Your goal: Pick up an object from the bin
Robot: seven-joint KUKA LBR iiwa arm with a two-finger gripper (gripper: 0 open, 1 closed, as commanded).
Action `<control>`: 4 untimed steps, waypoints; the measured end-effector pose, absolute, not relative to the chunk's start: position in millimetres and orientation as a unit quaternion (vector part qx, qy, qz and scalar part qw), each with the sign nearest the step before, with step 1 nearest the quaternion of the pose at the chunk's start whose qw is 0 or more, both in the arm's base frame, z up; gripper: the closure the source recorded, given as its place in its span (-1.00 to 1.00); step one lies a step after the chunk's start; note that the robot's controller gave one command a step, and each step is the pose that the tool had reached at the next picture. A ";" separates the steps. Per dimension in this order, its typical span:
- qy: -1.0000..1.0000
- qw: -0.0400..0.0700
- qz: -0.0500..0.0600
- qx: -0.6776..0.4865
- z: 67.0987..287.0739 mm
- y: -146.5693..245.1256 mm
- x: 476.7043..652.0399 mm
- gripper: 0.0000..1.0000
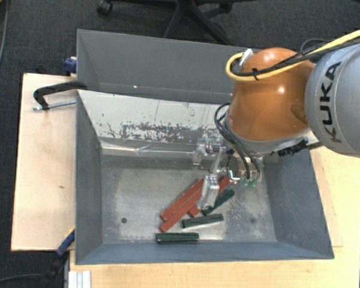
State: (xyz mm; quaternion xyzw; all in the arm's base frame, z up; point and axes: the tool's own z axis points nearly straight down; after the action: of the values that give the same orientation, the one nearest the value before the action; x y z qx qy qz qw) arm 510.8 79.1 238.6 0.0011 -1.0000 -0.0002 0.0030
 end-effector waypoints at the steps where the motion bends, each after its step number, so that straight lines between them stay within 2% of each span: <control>1: -1.000 -0.001 -0.001 0.000 242.8 78.7 512.4 -1.00; 2: -0.997 -0.002 0.000 0.081 189.3 85.7 514.9 -1.00; 3: -0.988 -0.003 0.000 0.154 110.0 92.9 515.6 -1.00; 4: -0.957 -0.001 -0.001 0.289 75.6 88.9 522.1 -1.00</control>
Offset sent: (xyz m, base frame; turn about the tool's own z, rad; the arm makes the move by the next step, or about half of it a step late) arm 0.0079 0.0193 -0.1686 -0.5045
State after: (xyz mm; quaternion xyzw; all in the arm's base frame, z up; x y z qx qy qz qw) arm 522.1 88.9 75.6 0.2892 -0.9573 -0.0008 -0.0009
